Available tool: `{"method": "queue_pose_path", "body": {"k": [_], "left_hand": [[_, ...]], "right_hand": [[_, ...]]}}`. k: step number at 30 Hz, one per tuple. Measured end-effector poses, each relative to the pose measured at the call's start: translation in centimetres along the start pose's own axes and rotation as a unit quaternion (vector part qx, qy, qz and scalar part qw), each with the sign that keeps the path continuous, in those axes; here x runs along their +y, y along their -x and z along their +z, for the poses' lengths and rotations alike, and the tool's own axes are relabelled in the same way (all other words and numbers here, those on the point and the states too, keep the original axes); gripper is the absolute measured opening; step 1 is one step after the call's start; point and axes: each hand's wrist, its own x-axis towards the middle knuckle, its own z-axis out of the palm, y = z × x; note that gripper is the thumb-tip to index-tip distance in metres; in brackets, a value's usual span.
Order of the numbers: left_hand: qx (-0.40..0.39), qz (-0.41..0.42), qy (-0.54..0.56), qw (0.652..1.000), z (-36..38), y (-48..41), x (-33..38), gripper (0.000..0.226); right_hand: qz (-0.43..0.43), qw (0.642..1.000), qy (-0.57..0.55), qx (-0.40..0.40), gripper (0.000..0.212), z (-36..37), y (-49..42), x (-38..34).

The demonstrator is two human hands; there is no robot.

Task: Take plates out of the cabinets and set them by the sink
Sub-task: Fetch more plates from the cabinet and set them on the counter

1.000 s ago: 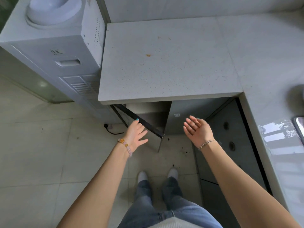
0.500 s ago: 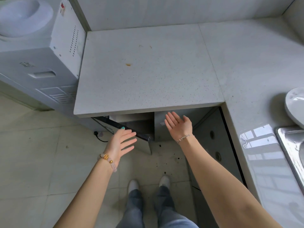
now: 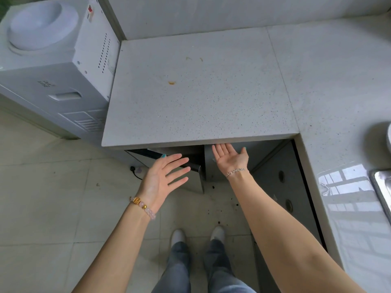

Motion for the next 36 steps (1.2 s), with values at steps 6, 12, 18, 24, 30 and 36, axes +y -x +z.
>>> {"method": "queue_pose_path", "body": {"k": [6, 12, 18, 24, 30, 36], "left_hand": [[-0.009, 0.004, 0.006, 1.0, 0.3, 0.3, 0.1, 0.039], [-0.032, 0.007, 0.009, 0.999, 0.6, 0.8, 0.1, 0.039], [-0.047, 0.019, 0.017, 0.999, 0.1, 1.5, 0.4, 0.039], [-0.07, 0.018, -0.002, 0.997, -0.3, 2.0, 0.3, 0.039], [-0.108, 0.008, -0.038, 0.993, -0.1, 2.2, 0.0, 0.038], [-0.141, -0.006, -0.057, 0.988, 0.3, 1.9, 0.1, 0.036]], "right_hand": [[0.005, 0.999, 0.035, 0.023, 0.071, -0.9, 0.6, -0.1], [0.001, 0.998, 0.053, 0.039, 0.068, -2.8, 2.2, -0.2], [-0.008, 0.997, 0.059, 0.049, 0.067, -3.6, 3.5, -0.1], [-0.035, 0.992, 0.097, 0.079, 0.058, -5.1, 5.9, -0.3], [-0.078, 0.982, 0.139, 0.101, 0.01, -7.6, 6.9, -1.2], [-0.184, 0.862, 0.445, 0.161, 0.033, -9.9, 10.1, -2.5]]}}
